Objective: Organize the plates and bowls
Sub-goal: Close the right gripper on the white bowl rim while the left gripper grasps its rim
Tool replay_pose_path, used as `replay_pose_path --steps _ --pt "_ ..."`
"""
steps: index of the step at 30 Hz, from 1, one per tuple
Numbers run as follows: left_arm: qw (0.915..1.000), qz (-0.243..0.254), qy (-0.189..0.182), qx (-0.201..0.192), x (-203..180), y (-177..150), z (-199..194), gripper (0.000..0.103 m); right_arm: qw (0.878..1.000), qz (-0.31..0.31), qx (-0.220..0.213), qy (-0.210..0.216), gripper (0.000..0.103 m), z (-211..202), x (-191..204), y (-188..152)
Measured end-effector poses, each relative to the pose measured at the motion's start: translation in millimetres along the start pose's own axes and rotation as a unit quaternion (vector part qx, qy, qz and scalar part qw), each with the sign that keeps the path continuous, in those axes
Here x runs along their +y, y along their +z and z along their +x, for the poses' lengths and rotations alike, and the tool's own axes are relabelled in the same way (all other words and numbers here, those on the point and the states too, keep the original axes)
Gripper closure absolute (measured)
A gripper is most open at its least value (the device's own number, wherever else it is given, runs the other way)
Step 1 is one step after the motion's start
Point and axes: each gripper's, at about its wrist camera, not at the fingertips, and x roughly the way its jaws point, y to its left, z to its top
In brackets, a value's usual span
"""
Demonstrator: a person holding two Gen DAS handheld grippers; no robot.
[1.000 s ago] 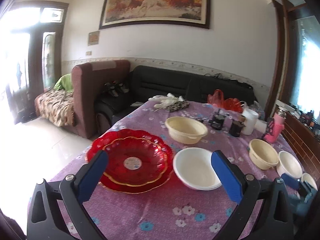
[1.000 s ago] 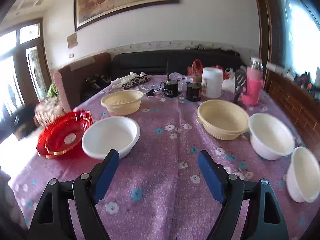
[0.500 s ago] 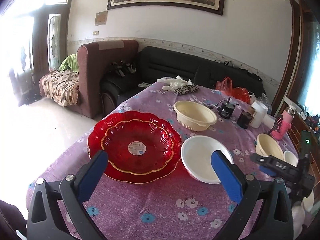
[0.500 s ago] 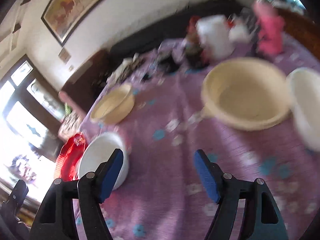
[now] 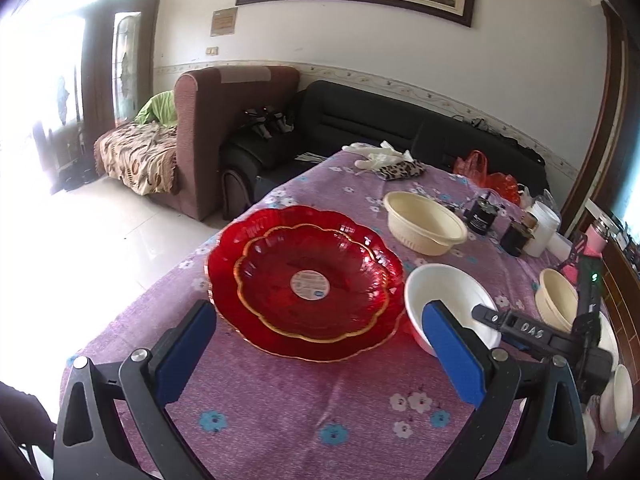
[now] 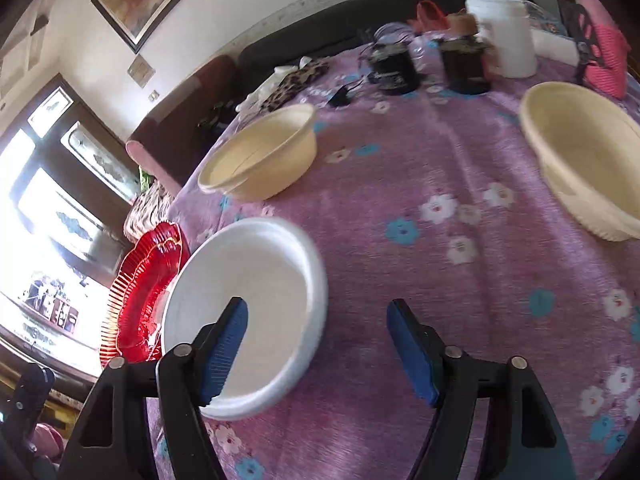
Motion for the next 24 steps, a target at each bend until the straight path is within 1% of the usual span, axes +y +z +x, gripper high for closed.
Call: replay_pose_path --steps 1,2,3,4,6,8,10,14,19,21,24 --pt "1.0 -0.002 0.0 0.0 1.6 0.8 -0.2 0.0 1.0 -0.001 0.006 0.001 0.035 5.5 2.8 -1.1" --pt "1.0 -0.004 -0.002 0.0 2.5 1.2 0.0 0.0 1.0 -0.002 0.011 0.0 0.042 9.4 5.4 -3.0" --pt "1.0 -0.005 -0.003 0.002 2.8 0.9 0.2 0.0 1.0 -0.003 0.016 -0.002 0.056 13.9 6.7 -4.0" --pt "0.9999 -0.007 -0.006 0.004 3.0 0.6 0.7 0.0 1.0 -0.002 0.022 -0.003 0.064 19.0 7.3 -5.6" --pt "0.9999 -0.009 -0.01 0.007 2.2 0.0 1.9 0.0 1.0 -0.003 0.018 -0.009 0.086 20.3 5.4 -6.4" --pt "0.9998 -0.008 -0.012 0.01 -0.7 -1.5 3.3 0.0 1.0 0.005 0.023 -0.001 0.09 20.9 1.1 -6.8" --pt "0.9997 -0.006 -0.015 0.017 -5.8 -2.6 6.0 0.0 1.0 0.008 0.021 -0.005 0.091 16.9 -4.1 -7.0" --pt "0.9992 -0.02 -0.028 0.022 -9.5 -2.1 3.7 0.0 0.999 -0.011 0.015 -0.035 0.091 1.2 -11.3 -7.2" --pt "0.999 -0.016 -0.037 0.021 -12.7 -5.2 -1.6 0.0 0.997 -0.023 0.022 -0.064 0.091 -20.5 -21.2 -15.4" --pt "0.9988 -0.015 -0.039 0.026 -13.5 -7.9 0.0 0.0 0.997 -0.026 0.024 -0.066 0.091 -28.4 -26.8 -21.1" --pt "0.9978 -0.009 -0.047 0.045 -20.6 -12.8 5.3 0.0 0.997 -0.033 0.023 -0.066 0.091 -37.4 -31.0 -29.5"
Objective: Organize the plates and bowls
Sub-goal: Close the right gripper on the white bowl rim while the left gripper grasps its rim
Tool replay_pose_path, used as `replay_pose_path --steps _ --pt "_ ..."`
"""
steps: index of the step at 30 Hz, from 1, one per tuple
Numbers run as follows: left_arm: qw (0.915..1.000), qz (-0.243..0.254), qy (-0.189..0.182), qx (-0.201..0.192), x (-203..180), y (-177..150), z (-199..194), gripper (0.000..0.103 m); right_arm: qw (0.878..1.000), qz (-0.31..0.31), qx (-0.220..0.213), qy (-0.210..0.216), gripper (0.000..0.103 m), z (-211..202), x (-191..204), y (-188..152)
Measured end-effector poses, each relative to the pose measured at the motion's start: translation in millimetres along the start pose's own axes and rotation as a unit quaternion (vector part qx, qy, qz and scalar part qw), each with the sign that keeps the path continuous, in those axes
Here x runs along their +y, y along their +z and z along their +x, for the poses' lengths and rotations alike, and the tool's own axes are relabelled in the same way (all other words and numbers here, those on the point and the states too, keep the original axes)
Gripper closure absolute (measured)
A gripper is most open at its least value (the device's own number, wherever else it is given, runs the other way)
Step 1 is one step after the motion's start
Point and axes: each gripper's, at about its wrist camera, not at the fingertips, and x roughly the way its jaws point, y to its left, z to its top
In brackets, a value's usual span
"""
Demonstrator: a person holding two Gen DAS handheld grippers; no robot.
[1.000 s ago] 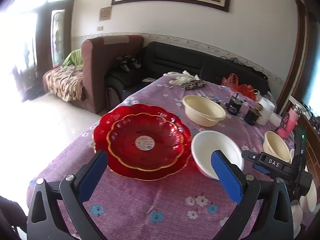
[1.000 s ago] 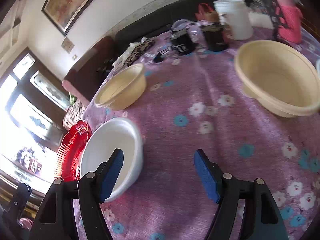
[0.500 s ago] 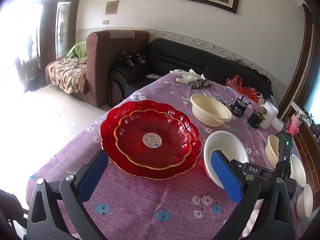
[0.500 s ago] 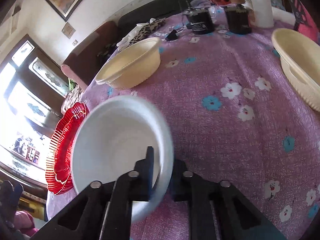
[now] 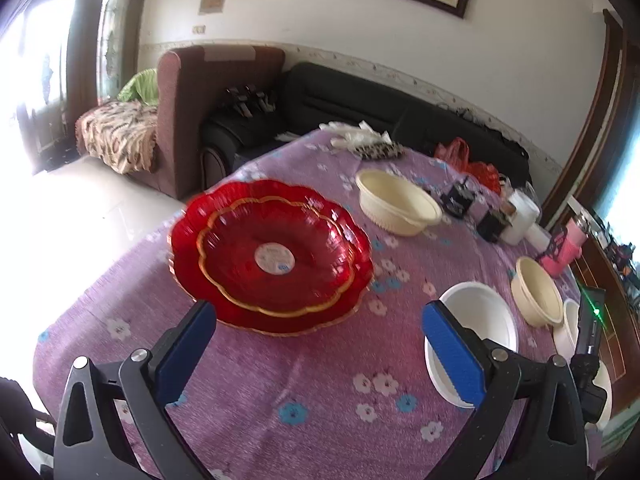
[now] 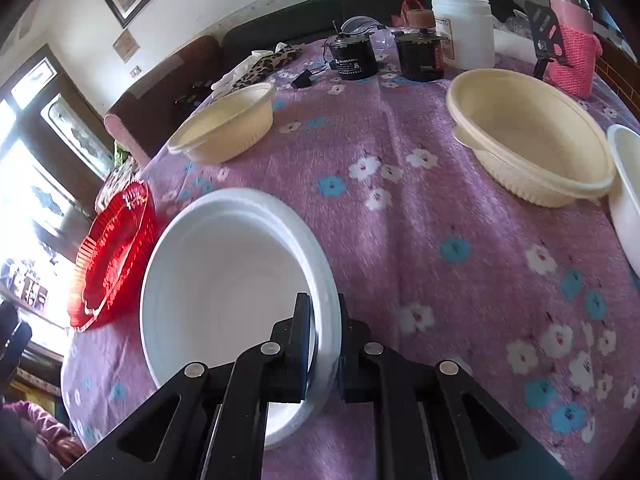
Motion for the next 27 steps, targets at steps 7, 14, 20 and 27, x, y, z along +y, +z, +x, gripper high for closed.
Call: replay_pose_path --steps 7,14,20,27 --pt "0.9981 0.052 -0.011 0.033 -39.9 -12.3 24.6 0.0 1.0 0.0 -0.02 -0.015 0.091 -8.4 -12.0 -8.2" --pt "0.9919 0.097 -0.033 0.075 -88.3 -23.7 69.1 0.007 0.999 0.009 -0.023 -0.028 0.085 -8.5 -22.8 -6.9" --pt "0.9878 0.111 -0.025 0.106 -114.2 -29.2 104.2 0.019 0.999 0.022 -0.015 -0.033 0.08 -8.4 -29.2 -7.9" --pt "0.9788 0.114 -0.052 0.162 -123.9 -39.3 127.9 0.081 0.999 0.022 -0.017 -0.037 0.079 -5.7 -28.3 -8.0"
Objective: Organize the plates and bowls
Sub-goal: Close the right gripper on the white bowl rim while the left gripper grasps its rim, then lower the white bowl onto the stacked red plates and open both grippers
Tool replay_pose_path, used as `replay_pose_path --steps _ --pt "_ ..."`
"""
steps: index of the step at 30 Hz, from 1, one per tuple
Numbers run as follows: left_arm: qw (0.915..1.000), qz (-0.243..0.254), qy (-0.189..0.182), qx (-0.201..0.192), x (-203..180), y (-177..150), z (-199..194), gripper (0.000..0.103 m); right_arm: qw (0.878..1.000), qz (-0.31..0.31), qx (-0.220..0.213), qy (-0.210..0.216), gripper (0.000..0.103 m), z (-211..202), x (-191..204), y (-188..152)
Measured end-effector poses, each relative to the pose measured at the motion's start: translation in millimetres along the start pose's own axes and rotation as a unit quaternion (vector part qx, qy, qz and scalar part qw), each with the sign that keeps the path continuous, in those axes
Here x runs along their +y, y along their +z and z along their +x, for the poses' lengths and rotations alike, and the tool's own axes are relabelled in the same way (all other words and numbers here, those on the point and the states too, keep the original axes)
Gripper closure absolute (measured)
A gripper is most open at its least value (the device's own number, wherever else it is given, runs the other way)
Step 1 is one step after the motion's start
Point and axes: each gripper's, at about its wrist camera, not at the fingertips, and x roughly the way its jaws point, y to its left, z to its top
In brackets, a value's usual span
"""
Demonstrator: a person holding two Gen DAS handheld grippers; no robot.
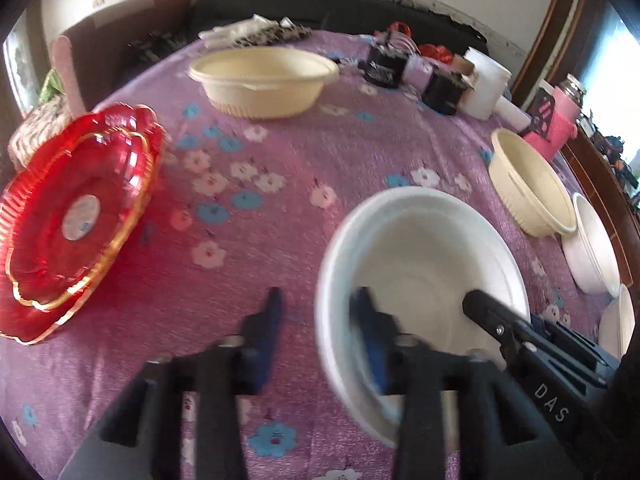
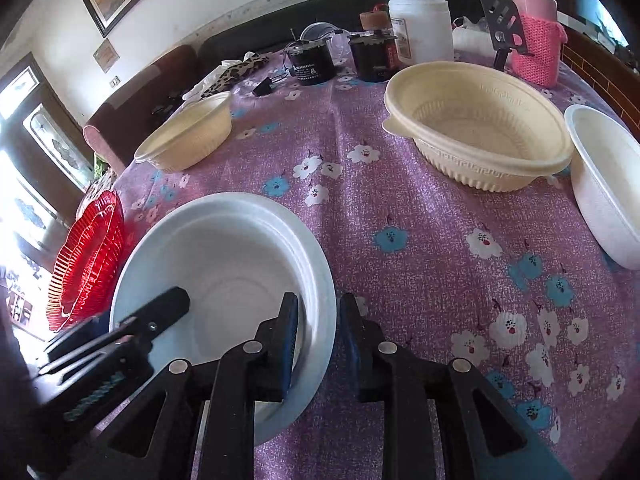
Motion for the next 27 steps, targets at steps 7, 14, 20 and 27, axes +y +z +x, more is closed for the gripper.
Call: replay_pose_path --steps 7,14,20,27 --pt "0.9999 0.003 -0.012 -0.006 -4.0 -4.2 -6.3 0.092 1.0 -0.005 -0.008 0.003 0.08 -0.4 2.6 -0.7" --pt "0.9997 -0.002 -0.011 -0.02 -2.7 -6.4 -21.3 0.092 0.999 -0.013 -0.031 0.027 0.087 -9.2 8.3 -2.0" --pt "0.9987 -0.006 -0.009 -0.05 12.3 -6.7 -56.3 0.092 0.993 0.003 -0.066 0.094 0.087 -29.4 19.9 -1.9" --pt "0.9959 -0.029 0.006 -0.086 61.9 3.7 -96.4 0.092 0.989 -0.028 -0.07 0.125 0.087 -46.6 81.9 11.5"
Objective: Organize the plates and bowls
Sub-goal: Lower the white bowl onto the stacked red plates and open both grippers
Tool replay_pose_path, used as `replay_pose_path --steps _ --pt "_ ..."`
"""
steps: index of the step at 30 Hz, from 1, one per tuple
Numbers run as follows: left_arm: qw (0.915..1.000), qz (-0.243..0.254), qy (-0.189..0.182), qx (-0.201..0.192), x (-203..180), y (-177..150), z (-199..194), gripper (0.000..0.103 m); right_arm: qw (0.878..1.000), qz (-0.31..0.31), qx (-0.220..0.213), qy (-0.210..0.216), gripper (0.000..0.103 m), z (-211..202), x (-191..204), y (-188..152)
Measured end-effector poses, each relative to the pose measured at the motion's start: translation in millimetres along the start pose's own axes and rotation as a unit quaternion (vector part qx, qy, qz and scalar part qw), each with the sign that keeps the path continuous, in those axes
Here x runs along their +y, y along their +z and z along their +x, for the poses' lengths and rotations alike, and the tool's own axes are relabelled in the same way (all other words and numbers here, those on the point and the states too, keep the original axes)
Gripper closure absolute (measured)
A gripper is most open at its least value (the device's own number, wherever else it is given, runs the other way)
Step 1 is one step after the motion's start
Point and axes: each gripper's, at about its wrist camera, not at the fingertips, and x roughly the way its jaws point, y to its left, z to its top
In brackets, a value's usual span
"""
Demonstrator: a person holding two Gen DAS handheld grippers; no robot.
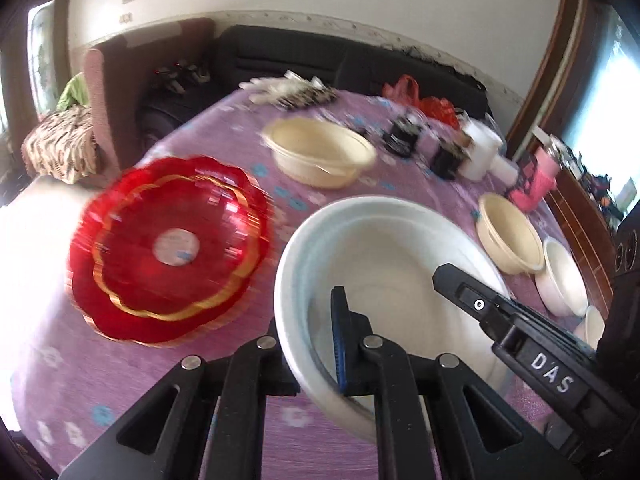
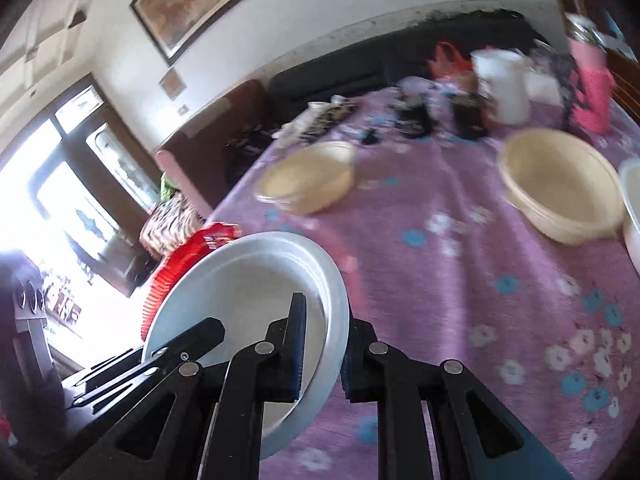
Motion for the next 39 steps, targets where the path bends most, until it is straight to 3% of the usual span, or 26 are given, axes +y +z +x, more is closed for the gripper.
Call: replay_pose_path --steps 4,10,17,26,31,33,37,39 --pt "0.9995 -0.025 0.018 -0.007 42.9 18.8 -5.5 0.092 0.999 -0.034 0.02 0.02 0.087 20.0 49.0 15.9" --pt "0.9964 -0.065 0.055 0.005 105.3 40.5 15.6 0.092 0.995 -0.086 0.054 0.006 0.087 77.8 111.6 25.0" --pt "0.9923 -0.092 0.075 0.035 146.7 48.5 52.1 0.092 0.991 -0.078 0.107 -0.005 0.087 148.7 127.8 24.1" --pt "0.9896 -0.105 0.083 0.053 161.7 47.8 78.5 0.09 0.99 -0.071 0.125 -0.012 0.086 181.6 123.0 20.0" --pt "0.9909 -0.11 0.062 0.047 165.3 50.9 78.1 0.075 0.991 -0.085 0.103 -0.015 0.082 174.1 132.8 18.3" --pt "0.9907 -0.113 0.065 0.039 165.2 52.3 73.8 0.072 0.992 -0.087 0.094 -0.022 0.069 170.6 134.7 18.5" --pt "0.9892 -0.131 0.061 0.022 171.1 53.9 66.5 0.041 0.995 -0.069 0.075 -0.024 0.06 160.5 128.0 23.8" --pt "0.9878 -0.143 0.057 0.019 175.0 53.7 63.0 0.039 0.995 -0.064 0.07 -0.026 0.059 155.2 124.8 26.2"
